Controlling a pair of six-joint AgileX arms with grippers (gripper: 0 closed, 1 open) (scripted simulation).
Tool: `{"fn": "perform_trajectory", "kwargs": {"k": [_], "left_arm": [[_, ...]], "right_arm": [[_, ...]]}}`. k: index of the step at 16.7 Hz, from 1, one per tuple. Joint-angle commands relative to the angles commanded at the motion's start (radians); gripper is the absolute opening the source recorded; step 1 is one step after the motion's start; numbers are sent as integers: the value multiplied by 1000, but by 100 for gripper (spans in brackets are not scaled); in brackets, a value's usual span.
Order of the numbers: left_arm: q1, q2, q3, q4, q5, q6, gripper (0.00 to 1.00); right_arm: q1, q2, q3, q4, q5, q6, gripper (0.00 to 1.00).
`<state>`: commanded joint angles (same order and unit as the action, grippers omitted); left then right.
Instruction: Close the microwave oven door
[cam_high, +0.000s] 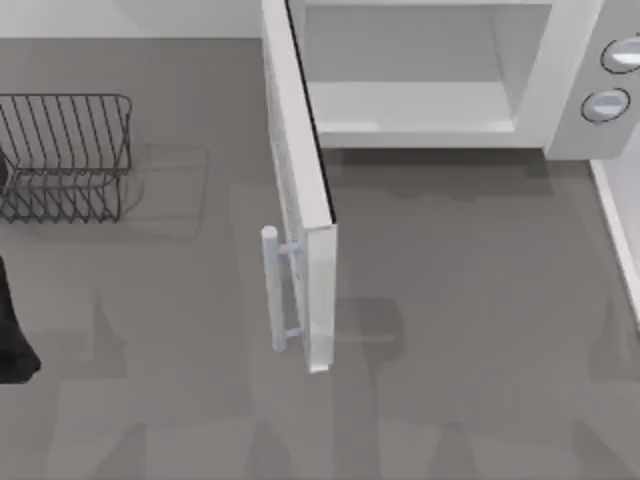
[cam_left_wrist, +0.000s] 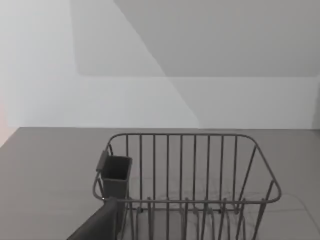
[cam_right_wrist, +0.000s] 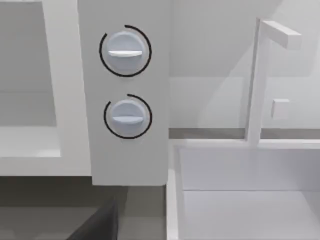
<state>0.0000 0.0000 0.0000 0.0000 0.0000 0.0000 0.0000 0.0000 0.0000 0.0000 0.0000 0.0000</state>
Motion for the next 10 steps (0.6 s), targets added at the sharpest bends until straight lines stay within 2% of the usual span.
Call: {"fn": "perform_trajectory", "kwargs": {"k": [5,10], "left_arm": [[-16,43,21,-35,14,19,100],[-79,256,155,-207,70,118,100]], "right_arm": [[0,0,0,0,0,0,100],[0,0,0,0,0,0,100]]}}
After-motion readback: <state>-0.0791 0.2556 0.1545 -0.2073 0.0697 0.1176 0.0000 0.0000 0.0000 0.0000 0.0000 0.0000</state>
